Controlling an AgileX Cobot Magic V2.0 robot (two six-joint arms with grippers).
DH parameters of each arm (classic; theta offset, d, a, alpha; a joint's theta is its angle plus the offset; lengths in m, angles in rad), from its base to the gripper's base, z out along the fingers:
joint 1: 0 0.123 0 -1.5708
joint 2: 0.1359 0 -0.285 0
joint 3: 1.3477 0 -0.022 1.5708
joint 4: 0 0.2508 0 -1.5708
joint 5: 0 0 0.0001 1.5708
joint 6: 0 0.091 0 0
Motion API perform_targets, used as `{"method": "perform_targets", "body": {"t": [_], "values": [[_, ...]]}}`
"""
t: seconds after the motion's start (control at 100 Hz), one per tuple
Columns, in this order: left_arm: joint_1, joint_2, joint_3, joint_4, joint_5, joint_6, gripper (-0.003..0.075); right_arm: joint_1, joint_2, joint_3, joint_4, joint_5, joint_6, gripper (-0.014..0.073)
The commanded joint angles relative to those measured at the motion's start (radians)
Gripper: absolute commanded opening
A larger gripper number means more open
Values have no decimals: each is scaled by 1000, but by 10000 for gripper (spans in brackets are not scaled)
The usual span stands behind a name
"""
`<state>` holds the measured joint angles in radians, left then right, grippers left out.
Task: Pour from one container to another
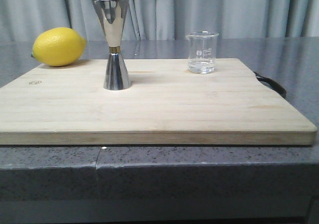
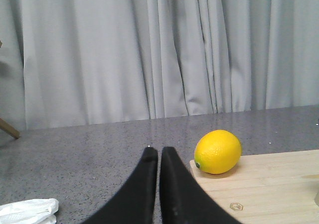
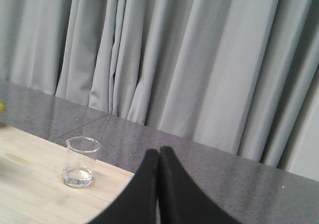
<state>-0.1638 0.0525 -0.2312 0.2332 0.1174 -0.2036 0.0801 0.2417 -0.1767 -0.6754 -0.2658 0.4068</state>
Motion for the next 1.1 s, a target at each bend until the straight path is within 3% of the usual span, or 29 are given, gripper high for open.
{"method": "perform_targets", "body": {"t": [0.0,0.22,0.33,0.58,0.65,0.79,1.09], "values": [[2,11,-28,-7,-80,-3,-19,3,5,-27,15,-60,0,-72],[2,9,-20,-25,-82,-3,-19,3,5,-27,15,-60,0,-72],[2,8,35,-125,-117,-3,-19,3,5,-27,15,-60,0,-72],[2,5,275,-167,-421,-3,-19,3,5,-27,15,-60,0,-71],[2,-6,265,-166,-334,-3,-19,3,5,-27,15,-60,0,-72],[13,-88,271,-169,-288,-3,-19,3,5,-27,15,-60,0,-72],[78,-82,271,-173,-203,12,-19,3,7,-27,15,-60,0,-72]]}}
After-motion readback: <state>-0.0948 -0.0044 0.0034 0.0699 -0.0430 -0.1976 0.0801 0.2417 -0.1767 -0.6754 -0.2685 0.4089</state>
